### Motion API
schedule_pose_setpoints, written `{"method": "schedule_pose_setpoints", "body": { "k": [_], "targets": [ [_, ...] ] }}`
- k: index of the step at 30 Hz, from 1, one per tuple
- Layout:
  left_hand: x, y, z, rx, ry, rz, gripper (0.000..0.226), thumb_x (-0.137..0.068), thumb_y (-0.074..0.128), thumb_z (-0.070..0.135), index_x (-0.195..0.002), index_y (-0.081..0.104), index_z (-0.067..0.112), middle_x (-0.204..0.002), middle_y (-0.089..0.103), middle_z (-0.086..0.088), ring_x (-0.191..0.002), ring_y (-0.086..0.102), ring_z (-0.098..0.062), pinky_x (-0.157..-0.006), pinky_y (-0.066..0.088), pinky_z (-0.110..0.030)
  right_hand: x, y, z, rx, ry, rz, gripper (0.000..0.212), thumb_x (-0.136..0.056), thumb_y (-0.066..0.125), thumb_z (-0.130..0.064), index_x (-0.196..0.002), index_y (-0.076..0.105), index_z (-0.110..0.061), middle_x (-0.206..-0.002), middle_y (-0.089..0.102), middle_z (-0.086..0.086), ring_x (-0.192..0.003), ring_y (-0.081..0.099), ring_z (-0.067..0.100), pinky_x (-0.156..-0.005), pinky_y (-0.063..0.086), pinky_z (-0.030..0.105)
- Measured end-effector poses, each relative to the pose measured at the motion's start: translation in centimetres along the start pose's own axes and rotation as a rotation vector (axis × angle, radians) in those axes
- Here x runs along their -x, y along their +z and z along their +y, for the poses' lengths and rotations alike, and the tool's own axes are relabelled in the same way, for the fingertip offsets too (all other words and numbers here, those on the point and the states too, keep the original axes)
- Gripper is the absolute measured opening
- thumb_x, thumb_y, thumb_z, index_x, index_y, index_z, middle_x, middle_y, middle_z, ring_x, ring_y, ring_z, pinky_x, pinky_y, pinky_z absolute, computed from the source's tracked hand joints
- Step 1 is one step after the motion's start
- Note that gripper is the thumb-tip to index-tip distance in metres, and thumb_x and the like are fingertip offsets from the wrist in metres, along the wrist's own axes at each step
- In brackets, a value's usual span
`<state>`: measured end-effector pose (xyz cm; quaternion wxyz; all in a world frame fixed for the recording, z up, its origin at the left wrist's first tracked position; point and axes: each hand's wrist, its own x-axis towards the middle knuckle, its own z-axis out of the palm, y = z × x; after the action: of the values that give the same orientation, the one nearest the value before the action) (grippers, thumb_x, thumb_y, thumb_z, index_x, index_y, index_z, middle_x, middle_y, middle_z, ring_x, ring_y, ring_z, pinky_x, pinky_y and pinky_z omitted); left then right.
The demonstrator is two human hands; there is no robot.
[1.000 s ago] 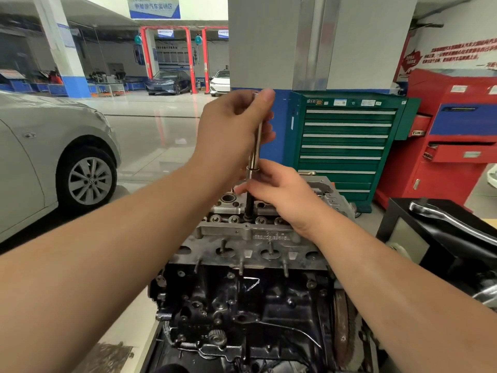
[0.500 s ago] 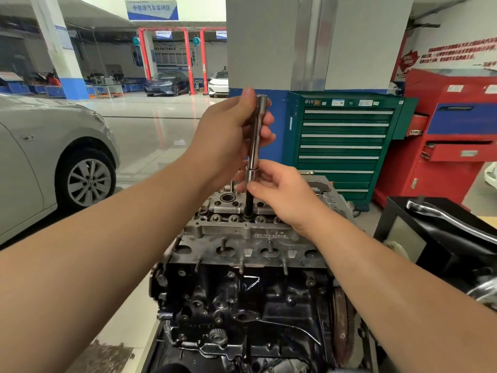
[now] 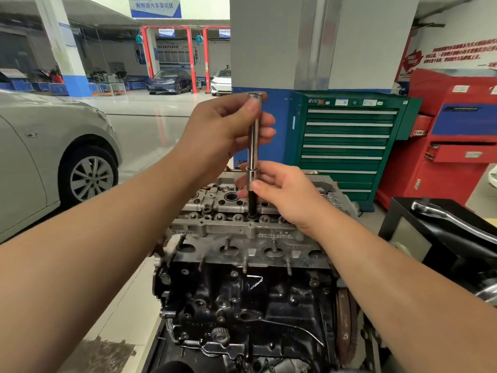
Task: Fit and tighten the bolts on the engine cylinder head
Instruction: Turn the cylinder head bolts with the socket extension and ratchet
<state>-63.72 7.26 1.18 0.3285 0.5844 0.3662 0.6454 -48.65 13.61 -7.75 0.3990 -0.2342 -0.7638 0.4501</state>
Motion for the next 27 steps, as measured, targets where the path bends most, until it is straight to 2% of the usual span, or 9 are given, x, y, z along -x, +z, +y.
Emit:
{"method": "schedule_pose_setpoints", "body": {
  "k": [3, 5, 8, 11, 14, 17, 21, 24, 27],
  "targets": [
    [0.5, 0.6, 0.4, 0.039, -0.035, 0.013, 0.031, -0.109, 0.055, 0.017, -0.136, 0.057, 0.005, -0.112, 0.073, -0.021, -0.096, 0.072, -0.039, -0.096, 0.059, -0.054, -0.2, 0.0, 0.0, -0.044, 0.017, 0.033, 0.020, -0.090, 0.071, -0.014, -0.107, 0.070, -0.025, -0.101, 0.079, 0.004, -0.095, 0.077, 0.023, -0.094, 0.058, 0.043],
    [1.0, 2.0, 0.6, -0.046, -0.017, 0.086, 0.025, -0.104, 0.063, 0.029, -0.125, 0.062, 0.015, -0.112, 0.074, -0.009, -0.092, 0.076, -0.033, -0.086, 0.061, -0.055, -0.4, 0.1, -0.1, 0.006, 0.006, 0.106, 0.025, -0.072, 0.086, -0.031, -0.091, 0.071, -0.030, -0.090, 0.079, -0.001, -0.084, 0.076, 0.016, -0.083, 0.059, 0.040],
    [1.2, 4.5, 0.7, -0.125, -0.013, 0.203, 0.022, -0.099, 0.065, 0.045, -0.102, 0.066, 0.023, -0.080, 0.066, 0.005, -0.069, 0.068, -0.019, -0.067, 0.059, -0.042, -0.6, 0.3, 0.0, 0.133, -0.036, 0.204, 0.040, -0.055, 0.090, -0.048, -0.080, 0.064, -0.030, -0.075, 0.069, -0.009, -0.069, 0.063, 0.010, -0.070, 0.056, 0.041],
    [0.3, 5.6, 0.7, -0.144, -0.063, 0.313, 0.027, -0.101, 0.051, 0.033, -0.078, 0.059, 0.023, -0.066, 0.051, 0.004, -0.060, 0.044, -0.020, -0.062, 0.040, -0.037, -0.5, 0.3, -0.2, 0.161, -0.046, 0.167, 0.032, -0.063, 0.081, -0.051, -0.088, 0.068, -0.037, -0.084, 0.073, -0.009, -0.075, 0.067, 0.007, -0.074, 0.056, 0.037],
    [-1.5, 4.1, 0.7, 0.109, -0.230, 0.024, 0.030, -0.092, 0.044, 0.026, -0.063, 0.047, 0.021, -0.051, 0.028, 0.003, -0.045, 0.017, -0.018, -0.048, 0.019, -0.028, 0.1, 0.3, -0.3, 0.039, -0.021, 0.037, 0.021, -0.087, 0.071, -0.032, -0.108, 0.070, -0.033, -0.102, 0.078, -0.006, -0.094, 0.076, 0.013, -0.093, 0.058, 0.035],
    [-2.4, 2.4, 1.5, 0.220, -0.335, -0.211, 0.030, -0.094, 0.040, 0.030, -0.068, 0.045, 0.017, -0.052, 0.021, 0.002, -0.046, 0.013, -0.016, -0.051, 0.013, -0.030, 0.0, 0.1, -0.1, 0.034, -0.007, -0.002, 0.019, -0.096, 0.063, -0.012, -0.114, 0.067, -0.014, -0.105, 0.079, 0.000, -0.097, 0.077, 0.019, -0.093, 0.059, 0.034],
    [-1.8, 3.9, 0.9, -0.101, -0.143, 0.285, 0.035, -0.101, 0.054, 0.038, -0.078, 0.055, 0.012, -0.059, 0.053, -0.007, -0.050, 0.051, -0.022, -0.062, 0.048, -0.035, -0.3, 0.1, -0.2, 0.107, 0.046, 0.136, 0.031, -0.070, 0.086, -0.041, -0.092, 0.071, -0.026, -0.086, 0.079, -0.005, -0.082, 0.076, 0.014, -0.083, 0.060, 0.042],
    [-0.5, 6.0, 0.2, -0.116, -0.060, 0.367, 0.039, -0.099, 0.057, 0.049, -0.082, 0.058, 0.014, -0.065, 0.059, -0.003, -0.057, 0.053, -0.019, -0.062, 0.045, -0.035, -0.4, 0.3, -0.4, 0.306, 0.019, 0.262, 0.044, -0.050, 0.076, -0.061, -0.078, 0.065, -0.029, -0.067, 0.067, -0.022, -0.057, 0.058, -0.004, -0.059, 0.046, 0.025],
    [-0.8, 6.6, 0.2, -0.150, -0.109, 0.408, 0.040, -0.097, 0.051, 0.045, -0.065, 0.055, 0.022, -0.061, 0.048, 0.003, -0.058, 0.040, -0.022, -0.058, 0.034, -0.035, -0.2, 0.4, -0.7, 0.296, 0.027, 0.215, 0.043, -0.054, 0.070, -0.060, -0.083, 0.067, -0.029, -0.078, 0.071, -0.023, -0.070, 0.064, -0.007, -0.067, 0.053, 0.033]
  ]
}}
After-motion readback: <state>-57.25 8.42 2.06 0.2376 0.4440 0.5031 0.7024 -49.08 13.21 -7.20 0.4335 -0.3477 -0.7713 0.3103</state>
